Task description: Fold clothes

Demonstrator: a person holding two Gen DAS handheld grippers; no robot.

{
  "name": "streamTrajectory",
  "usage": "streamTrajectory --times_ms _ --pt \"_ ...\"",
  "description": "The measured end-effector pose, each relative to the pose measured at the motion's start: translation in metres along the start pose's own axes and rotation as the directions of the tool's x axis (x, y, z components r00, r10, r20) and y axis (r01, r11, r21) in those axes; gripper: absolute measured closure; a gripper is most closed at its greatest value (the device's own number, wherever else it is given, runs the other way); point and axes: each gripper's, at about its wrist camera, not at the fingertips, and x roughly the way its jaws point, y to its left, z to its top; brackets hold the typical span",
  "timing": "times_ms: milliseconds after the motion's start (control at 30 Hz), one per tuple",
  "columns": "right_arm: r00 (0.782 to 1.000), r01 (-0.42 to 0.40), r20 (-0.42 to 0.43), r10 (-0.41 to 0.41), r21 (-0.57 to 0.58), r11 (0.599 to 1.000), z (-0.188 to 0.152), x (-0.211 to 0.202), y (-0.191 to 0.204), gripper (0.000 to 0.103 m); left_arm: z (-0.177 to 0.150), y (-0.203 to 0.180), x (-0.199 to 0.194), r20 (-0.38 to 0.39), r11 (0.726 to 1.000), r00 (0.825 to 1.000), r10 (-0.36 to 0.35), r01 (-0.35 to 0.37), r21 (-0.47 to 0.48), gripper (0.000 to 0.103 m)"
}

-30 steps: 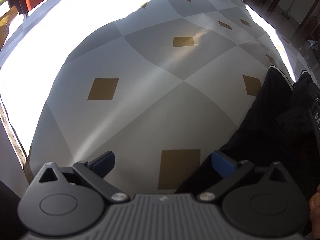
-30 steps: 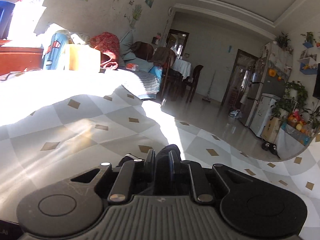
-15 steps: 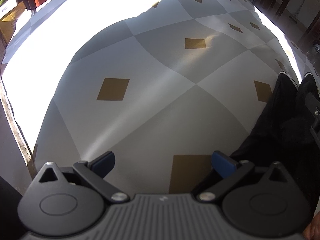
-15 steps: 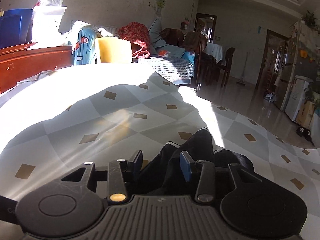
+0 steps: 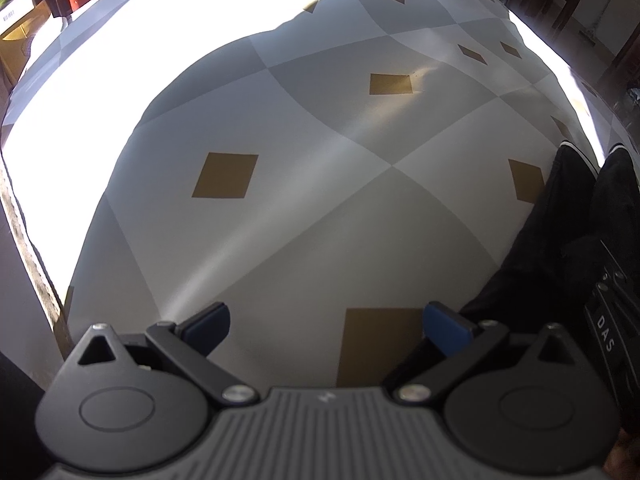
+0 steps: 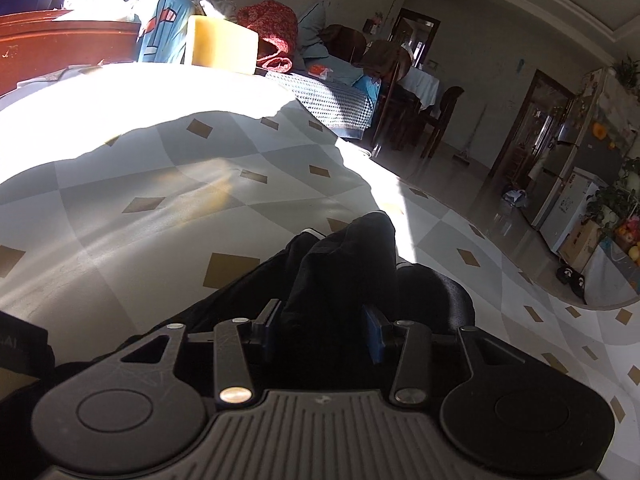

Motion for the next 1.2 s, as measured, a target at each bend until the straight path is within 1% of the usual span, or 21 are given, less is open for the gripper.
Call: streamTrajectory --times_ms 33,67,133,267,367,433,500,633,767,933,1000,1133,1200 --pt "1.0 -0.002 -0.003 0.002 0.013 1.0 -0.001 0.0 -0.003 0.068 0.0 -0.001 0.0 0.0 1.0 1.0 0.0 0.0 0.004 0.0" --pt "1.0 -0.001 -0.004 0.001 0.025 1.0 -0.001 -0.001 -0.006 0.078 -0.001 -0.002 -0.001 0.0 1.0 1.0 0.0 0.0 0.009 0.0" --pt "1.0 0.012 -0.002 -0.011 0.043 0.999 -0.001 -0.003 -0.011 0.087 -0.002 -0.003 -0.001 0.001 1.0 1.0 0.001 -0.001 0.012 0.0" --pt "0.995 0.091 0.028 -0.092 0.044 0.995 0.002 -0.013 -0.023 0.091 -0.002 -0.004 -0.001 0.004 1.0 1.0 0.004 -0.004 0.014 0.0" --pt "0.979 0.196 0.066 -0.195 -0.004 0.981 0.006 -0.024 -0.03 0.091 -0.003 -0.005 -0.002 0.005 1.0 1.0 0.005 -0.005 0.014 0.0" --pt "0.962 0.263 0.092 -0.258 -0.045 0.964 0.007 -0.029 -0.033 0.091 -0.004 -0.006 -0.002 0.006 1.0 1.0 0.005 -0.005 0.015 0.0" --pt "0.956 0.285 0.098 -0.278 -0.069 0.956 0.007 -0.031 -0.035 0.091 -0.004 -0.006 -0.003 0.005 1.0 1.0 0.004 -0.004 0.014 0.0" --pt "0.956 0.285 0.124 -0.268 -0.161 0.945 0.004 -0.029 -0.022 0.091 -0.004 -0.005 -0.004 0.006 1.0 1.0 0.005 -0.005 0.015 0.0" --pt "0.959 0.269 0.165 -0.23 -0.284 0.92 0.0 -0.025 0.004 0.091 -0.002 -0.001 -0.003 0.002 1.0 1.0 0.008 -0.008 0.002 0.0" --pt "0.973 0.21 0.18 -0.145 -0.422 0.882 -0.008 -0.017 0.034 0.092 0.004 0.009 -0.002 0.005 0.999 1.0 0.016 -0.016 -0.031 0.0" --pt "0.977 0.181 0.184 -0.106 -0.455 0.872 -0.011 -0.014 0.043 0.092 0.008 0.014 -0.003 0.012 0.999 1.0 0.022 -0.021 -0.049 0.0" --pt "0.982 0.124 0.185 -0.041 -0.465 0.877 -0.012 -0.01 0.054 0.092 0.014 0.023 -0.002 0.016 0.997 1.0 0.021 -0.019 -0.079 0.0" --pt "0.985 0.069 0.171 0.003 -0.411 0.909 -0.008 -0.006 0.054 0.091 0.015 0.024 -0.001 0.012 0.996 1.0 0.02 -0.018 -0.083 0.0"
